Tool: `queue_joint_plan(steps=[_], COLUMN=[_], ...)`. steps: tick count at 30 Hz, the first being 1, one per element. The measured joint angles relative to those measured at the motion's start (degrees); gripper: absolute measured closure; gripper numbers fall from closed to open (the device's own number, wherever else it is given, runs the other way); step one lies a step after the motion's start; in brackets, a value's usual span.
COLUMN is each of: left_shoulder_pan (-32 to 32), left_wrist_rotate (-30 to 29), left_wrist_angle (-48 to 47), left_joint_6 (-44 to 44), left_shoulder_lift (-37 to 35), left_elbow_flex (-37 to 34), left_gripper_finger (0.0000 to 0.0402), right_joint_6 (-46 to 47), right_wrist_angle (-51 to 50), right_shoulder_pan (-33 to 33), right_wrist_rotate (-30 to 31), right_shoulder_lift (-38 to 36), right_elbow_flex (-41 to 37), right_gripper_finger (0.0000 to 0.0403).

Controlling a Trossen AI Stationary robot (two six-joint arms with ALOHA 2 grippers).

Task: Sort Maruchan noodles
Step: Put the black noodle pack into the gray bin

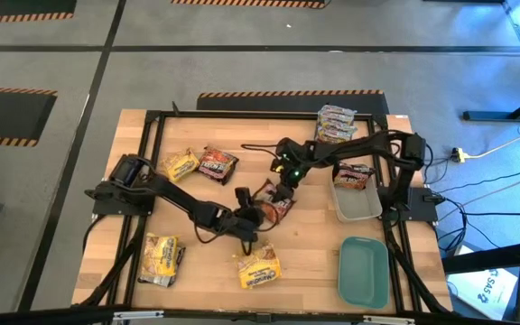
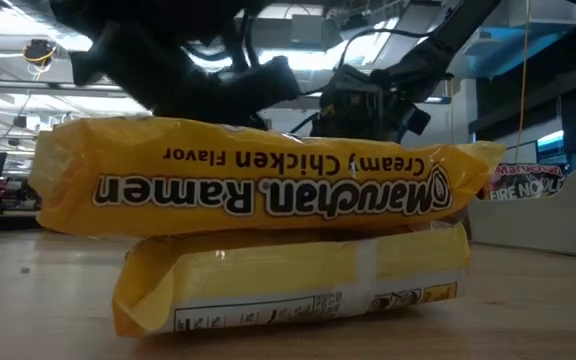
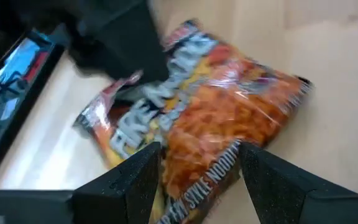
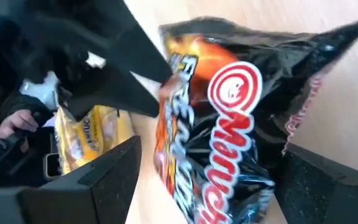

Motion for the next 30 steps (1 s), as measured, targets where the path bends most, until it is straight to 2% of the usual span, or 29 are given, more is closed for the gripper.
queue_joint_plan(steps=[7, 11, 13, 17, 25, 30], left_shoulder_pan=[-0.1, -0.11, -0.15, -0.42, 0.43, 1.43], left_wrist_rotate=[0.76, 4.76, 6.58, 6.9, 5.16, 4.26], left_wrist_angle=[-1.89, -5.6, -8.04, -9.65, -9.46, -8.67], left_joint_6=[-1.36, -5.95, -8.51, -12.22, -13.47, -13.62], left_shoulder_lift=[-2.84, -2.84, -2.84, -2.21, 2.52, 3.02], left_elbow_flex=[0.01, -0.02, -0.07, -0.07, 0.05, 0.04], left_gripper_finger=[0.0186, 0.0186, 0.0186, 0.0186, 0.0186, 0.0186], right_joint_6=[-1.54, -2.57, -2.62, -1.5, 2.75, 5.41], right_wrist_angle=[-6.29, -11.28, -10.68, -6.39, 1.27, 4.24], right_shoulder_pan=[-3.42, -3.89, -3.1, -1.54, -0.26, 0.42], right_wrist_rotate=[2.7, 7.79, 9.44, 8.3, 4.31, 2.05], right_shoulder_lift=[-2.25, -2.16, -1.28, 0.89, 4.53, 5.85], right_elbow_flex=[-0.06, -0.31, -0.99, -1.31, -1.11, -1.2], right_gripper_finger=[0.0095, 0.0095, 0.0095, 0.0095, 0.0095, 0.0095])
